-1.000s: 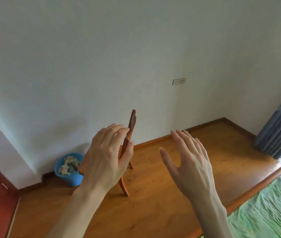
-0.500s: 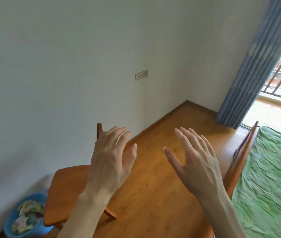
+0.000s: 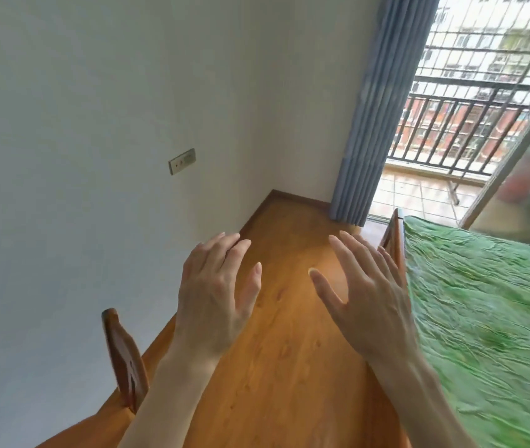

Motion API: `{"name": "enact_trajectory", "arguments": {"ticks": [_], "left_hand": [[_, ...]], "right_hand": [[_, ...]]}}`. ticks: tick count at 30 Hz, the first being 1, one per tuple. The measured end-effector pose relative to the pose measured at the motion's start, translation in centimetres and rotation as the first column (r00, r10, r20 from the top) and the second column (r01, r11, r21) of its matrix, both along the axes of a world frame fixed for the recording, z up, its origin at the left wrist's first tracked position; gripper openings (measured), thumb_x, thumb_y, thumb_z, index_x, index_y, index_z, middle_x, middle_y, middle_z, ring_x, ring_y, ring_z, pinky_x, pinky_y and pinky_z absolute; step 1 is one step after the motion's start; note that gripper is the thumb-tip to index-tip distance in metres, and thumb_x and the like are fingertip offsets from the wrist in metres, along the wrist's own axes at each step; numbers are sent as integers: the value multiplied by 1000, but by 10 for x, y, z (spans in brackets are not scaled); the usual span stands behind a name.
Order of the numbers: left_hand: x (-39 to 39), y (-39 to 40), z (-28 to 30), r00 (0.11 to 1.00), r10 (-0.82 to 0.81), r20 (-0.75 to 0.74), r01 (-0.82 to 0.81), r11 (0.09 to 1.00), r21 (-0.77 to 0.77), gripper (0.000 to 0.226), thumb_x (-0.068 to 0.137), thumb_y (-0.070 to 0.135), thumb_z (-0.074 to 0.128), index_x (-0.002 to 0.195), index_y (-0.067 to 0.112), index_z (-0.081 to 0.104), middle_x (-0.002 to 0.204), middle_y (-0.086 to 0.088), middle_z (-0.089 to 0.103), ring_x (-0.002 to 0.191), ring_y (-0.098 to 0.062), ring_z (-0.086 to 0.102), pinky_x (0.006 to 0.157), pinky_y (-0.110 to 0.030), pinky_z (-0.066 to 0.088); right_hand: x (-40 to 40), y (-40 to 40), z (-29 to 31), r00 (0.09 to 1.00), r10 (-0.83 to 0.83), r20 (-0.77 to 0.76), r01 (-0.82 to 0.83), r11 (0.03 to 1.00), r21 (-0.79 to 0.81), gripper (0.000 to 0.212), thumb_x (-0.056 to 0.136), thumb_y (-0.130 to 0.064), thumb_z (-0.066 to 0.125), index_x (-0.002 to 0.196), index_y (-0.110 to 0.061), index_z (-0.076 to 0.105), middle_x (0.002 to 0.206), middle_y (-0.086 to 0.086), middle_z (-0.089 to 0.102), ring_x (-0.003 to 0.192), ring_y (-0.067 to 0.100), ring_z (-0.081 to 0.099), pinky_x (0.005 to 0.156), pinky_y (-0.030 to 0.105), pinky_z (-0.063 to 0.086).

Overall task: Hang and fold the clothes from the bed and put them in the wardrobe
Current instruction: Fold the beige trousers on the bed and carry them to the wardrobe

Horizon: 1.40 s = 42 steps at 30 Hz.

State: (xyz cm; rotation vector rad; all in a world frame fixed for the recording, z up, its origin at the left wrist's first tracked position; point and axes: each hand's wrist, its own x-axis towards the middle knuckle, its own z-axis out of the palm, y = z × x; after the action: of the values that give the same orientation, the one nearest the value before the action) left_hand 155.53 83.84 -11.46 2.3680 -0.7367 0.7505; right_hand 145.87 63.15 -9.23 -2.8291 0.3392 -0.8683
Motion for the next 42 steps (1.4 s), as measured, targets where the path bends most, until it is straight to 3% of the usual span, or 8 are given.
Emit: {"name": "enact_trajectory", "arguments": {"ticks": [13, 21, 29, 33, 42], "left_hand": [[161, -167, -15, 962, -273, 23, 272, 962, 27, 48, 107, 51, 43, 138, 20, 64, 145, -3, 63, 139, -21, 52, 114, -52, 47], [270, -320, 2, 939, -342, -9, 343, 938, 46, 59, 106, 56, 36, 139, 18, 66, 146, -4, 63, 140, -26, 55, 115, -53, 47], [354, -434, 4, 915, -403, -9, 403, 913, 69, 56, 103, 54, 44, 135, 16, 70, 142, -8, 67, 134, -31, 61, 111, -58, 50], [409, -487, 1, 902, -431, -29, 432, 900, 57, 53, 102, 51, 50, 137, 16, 69, 143, -7, 66, 135, -30, 60, 112, -55, 50], [568, -621, -3, 867, -496, 40, 493, 868, 63, 50, 102, 50, 53, 135, 17, 70, 141, -7, 67, 133, -32, 62, 113, -47, 38]], "right_hand": [[100, -141, -21, 954, -296, -41, 296, 955, -6, 69, 100, -67, 37, 150, -21, 54, 158, 2, 50, 149, 20, 41, 124, 34, 17], [205, -282, -14, 931, -366, -7, 366, 931, -2, 71, 101, -69, 31, 152, -23, 51, 157, 0, 51, 150, 18, 39, 125, 38, 21], [286, -379, -7, 913, -407, -24, 408, 913, 14, 73, 101, -68, 32, 152, -20, 52, 158, 1, 50, 150, 20, 40, 126, 40, 23], [335, -426, -11, 900, -436, -16, 436, 900, 5, 75, 101, -68, 28, 152, -18, 52, 157, 3, 52, 149, 21, 42, 125, 42, 26], [485, -546, -13, 868, -496, -23, 496, 868, -21, 66, 102, -65, 40, 150, -21, 54, 157, 0, 52, 152, 18, 37, 126, 43, 27]]}}
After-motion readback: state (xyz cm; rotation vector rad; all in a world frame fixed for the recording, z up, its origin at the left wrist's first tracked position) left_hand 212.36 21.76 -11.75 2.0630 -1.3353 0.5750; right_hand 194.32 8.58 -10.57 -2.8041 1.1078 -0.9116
